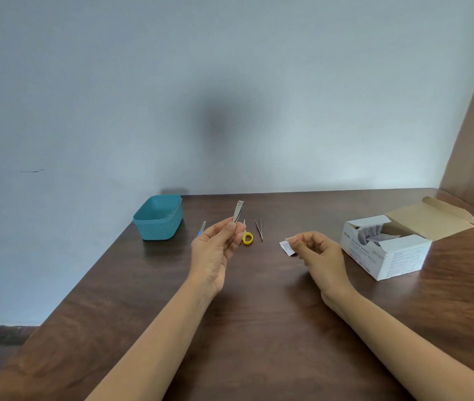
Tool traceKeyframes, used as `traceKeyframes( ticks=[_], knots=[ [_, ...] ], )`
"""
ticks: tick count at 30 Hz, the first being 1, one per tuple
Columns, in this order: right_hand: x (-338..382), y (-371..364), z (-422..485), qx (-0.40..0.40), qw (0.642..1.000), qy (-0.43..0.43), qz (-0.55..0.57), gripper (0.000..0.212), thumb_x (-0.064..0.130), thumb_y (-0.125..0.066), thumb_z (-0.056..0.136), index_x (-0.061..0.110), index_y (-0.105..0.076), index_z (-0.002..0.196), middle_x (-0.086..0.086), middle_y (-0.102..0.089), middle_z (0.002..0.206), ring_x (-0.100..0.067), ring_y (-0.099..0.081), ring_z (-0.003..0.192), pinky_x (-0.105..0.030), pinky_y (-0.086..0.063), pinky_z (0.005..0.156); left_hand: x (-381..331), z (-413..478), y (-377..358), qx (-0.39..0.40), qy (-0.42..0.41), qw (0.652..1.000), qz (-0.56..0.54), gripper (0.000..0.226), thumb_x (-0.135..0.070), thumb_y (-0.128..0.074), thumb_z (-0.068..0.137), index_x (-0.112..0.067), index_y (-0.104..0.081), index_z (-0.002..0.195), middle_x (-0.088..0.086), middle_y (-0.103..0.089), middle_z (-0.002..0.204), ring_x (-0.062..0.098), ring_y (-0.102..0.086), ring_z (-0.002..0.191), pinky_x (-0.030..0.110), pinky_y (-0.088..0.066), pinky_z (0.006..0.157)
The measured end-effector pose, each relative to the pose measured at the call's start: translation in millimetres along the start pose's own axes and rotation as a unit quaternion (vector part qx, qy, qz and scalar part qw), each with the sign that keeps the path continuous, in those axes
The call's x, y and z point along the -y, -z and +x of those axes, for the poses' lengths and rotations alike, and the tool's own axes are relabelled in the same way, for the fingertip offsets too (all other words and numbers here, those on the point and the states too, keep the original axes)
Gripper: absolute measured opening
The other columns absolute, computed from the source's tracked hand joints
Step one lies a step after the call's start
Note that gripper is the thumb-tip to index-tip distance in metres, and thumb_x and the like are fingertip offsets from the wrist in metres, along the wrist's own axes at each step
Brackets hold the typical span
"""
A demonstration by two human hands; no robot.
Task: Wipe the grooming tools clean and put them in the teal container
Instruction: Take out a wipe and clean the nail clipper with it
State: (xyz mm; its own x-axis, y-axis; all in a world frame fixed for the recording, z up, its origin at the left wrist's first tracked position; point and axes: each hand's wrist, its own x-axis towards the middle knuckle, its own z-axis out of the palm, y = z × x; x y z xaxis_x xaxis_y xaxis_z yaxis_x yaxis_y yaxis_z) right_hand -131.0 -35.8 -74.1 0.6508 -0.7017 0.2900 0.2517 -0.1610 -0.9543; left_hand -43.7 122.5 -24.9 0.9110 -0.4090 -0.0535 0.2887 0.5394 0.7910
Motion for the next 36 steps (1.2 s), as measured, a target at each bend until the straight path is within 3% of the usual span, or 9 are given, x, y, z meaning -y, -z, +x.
traceKeyframes(
  ticks=[2,8,11,20,24,27,29,33,36],
  knots=[
    [7.4,-15.5,-0.1,0.01,0.999,-0.033,0.037,0.009,0.013,-0.073,0.081,0.013,-0.068,0.073,0.005,-0.053,0.059,-0.004,-0.042,0.055,-0.015,-0.034,0.053,-6.5,-1.8,6.0,-0.001,0.0,1.0,0.01,0.009,0.003,-0.061,0.087,-0.001,-0.068,0.091,0.009,-0.074,0.074,0.01,-0.07,0.065,0.016,-0.056,0.06],
    [41.3,-84.1,1.3,0.08,0.976,-0.128,0.154,0.005,0.014,-0.071,0.083,0.014,-0.069,0.079,0.004,-0.06,0.063,-0.01,-0.049,0.059,-0.022,-0.04,0.06,-27.9,-8.7,24.7,0.003,-0.033,0.997,0.07,0.008,0.0,-0.061,0.089,-0.003,-0.068,0.091,0.007,-0.073,0.075,0.009,-0.069,0.067,0.016,-0.056,0.063],
    [44.6,-110.3,3.3,0.071,0.97,-0.145,0.18,0.005,0.016,-0.072,0.083,0.012,-0.07,0.081,0.0,-0.06,0.063,-0.012,-0.049,0.06,-0.025,-0.041,0.061,-38.1,-9.1,32.8,-0.011,-0.048,0.995,0.089,0.008,0.0,-0.06,0.089,-0.003,-0.068,0.092,0.006,-0.073,0.075,0.008,-0.068,0.067,0.015,-0.055,0.062],
    [12.6,-144.4,2.7,0.019,0.971,-0.191,0.146,0.01,0.019,-0.071,0.085,0.01,-0.067,0.084,-0.002,-0.055,0.063,-0.008,-0.045,0.056,-0.016,-0.04,0.05,-75.1,18.9,56.1,-0.128,-0.056,0.985,0.1,0.003,-0.005,-0.066,0.087,-0.008,-0.068,0.088,0.008,-0.073,0.083,0.011,-0.07,0.074,0.021,-0.058,0.075],
    [1.5,-152.0,1.4,0.014,0.976,-0.176,0.125,0.011,0.015,-0.069,0.086,0.01,-0.065,0.077,-0.002,-0.053,0.064,-0.009,-0.04,0.054,-0.015,-0.037,0.048,-94.8,44.0,65.0,-0.171,-0.072,0.972,0.146,0.004,-0.004,-0.068,0.086,-0.007,-0.065,0.087,0.01,-0.071,0.081,0.01,-0.069,0.067,0.018,-0.059,0.065],
    [-6.2,-156.3,3.0,0.015,0.984,-0.149,0.098,0.009,0.016,-0.07,0.085,0.011,-0.067,0.079,0.0,-0.056,0.067,-0.01,-0.043,0.058,-0.017,-0.039,0.054,-109.9,64.6,68.5,-0.184,-0.08,0.96,0.197,0.006,0.002,-0.068,0.081,0.001,-0.067,0.087,0.011,-0.068,0.07,0.005,-0.063,0.047,0.014,-0.055,0.052],
    [-13.4,-160.5,4.2,0.019,0.99,-0.127,0.063,0.01,0.019,-0.072,0.084,0.011,-0.069,0.08,0.001,-0.058,0.067,-0.011,-0.046,0.062,-0.02,-0.04,0.058,-118.5,80.3,69.9,-0.201,-0.086,0.944,0.247,0.007,0.006,-0.066,0.078,0.004,-0.069,0.084,0.011,-0.065,0.062,0.005,-0.057,0.036,0.014,-0.053,0.047],
    [-25.8,-166.4,6.5,0.021,0.996,-0.089,0.015,0.012,0.025,-0.074,0.081,0.014,-0.072,0.078,0.005,-0.059,0.064,-0.01,-0.046,0.06,-0.026,-0.041,0.062,-131.0,114.2,75.3,-0.222,-0.089,0.889,0.391,0.009,0.003,-0.063,0.078,0.005,-0.069,0.085,0.008,-0.066,0.058,0.008,-0.057,0.04,0.022,-0.053,0.055],
    [-28.9,-164.0,8.4,0.017,0.996,-0.081,0.026,0.013,0.024,-0.075,0.081,0.013,-0.071,0.076,0.006,-0.059,0.062,-0.009,-0.046,0.059,-0.025,-0.04,0.063,-134.2,130.1,77.0,-0.213,-0.096,0.794,0.561,0.009,0.0,-0.066,0.075,0.002,-0.062,0.083,0.004,-0.064,0.064,0.013,-0.062,0.053,0.024,-0.044,0.052]
  ],
)
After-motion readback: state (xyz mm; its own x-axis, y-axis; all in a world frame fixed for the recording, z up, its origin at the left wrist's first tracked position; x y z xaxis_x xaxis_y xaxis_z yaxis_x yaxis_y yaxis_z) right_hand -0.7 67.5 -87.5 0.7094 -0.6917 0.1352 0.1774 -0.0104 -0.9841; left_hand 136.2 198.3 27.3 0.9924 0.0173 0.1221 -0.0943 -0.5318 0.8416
